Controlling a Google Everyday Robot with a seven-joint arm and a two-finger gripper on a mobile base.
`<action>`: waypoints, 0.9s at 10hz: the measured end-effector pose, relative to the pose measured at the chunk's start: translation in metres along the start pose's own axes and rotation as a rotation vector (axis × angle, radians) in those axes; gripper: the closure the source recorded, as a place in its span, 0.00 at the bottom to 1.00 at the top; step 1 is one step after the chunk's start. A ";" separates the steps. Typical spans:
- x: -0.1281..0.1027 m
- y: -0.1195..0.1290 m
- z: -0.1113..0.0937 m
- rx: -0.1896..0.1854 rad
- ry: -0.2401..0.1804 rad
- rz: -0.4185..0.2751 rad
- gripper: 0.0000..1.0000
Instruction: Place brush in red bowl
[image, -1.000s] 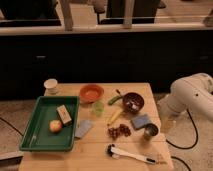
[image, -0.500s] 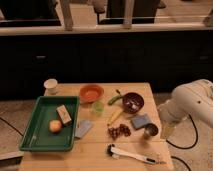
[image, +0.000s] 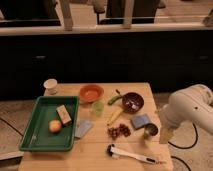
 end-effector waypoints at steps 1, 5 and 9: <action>0.000 0.007 0.003 -0.007 0.002 -0.006 0.20; -0.007 0.022 0.011 -0.023 0.006 -0.030 0.20; -0.013 0.044 0.027 -0.046 0.013 -0.046 0.20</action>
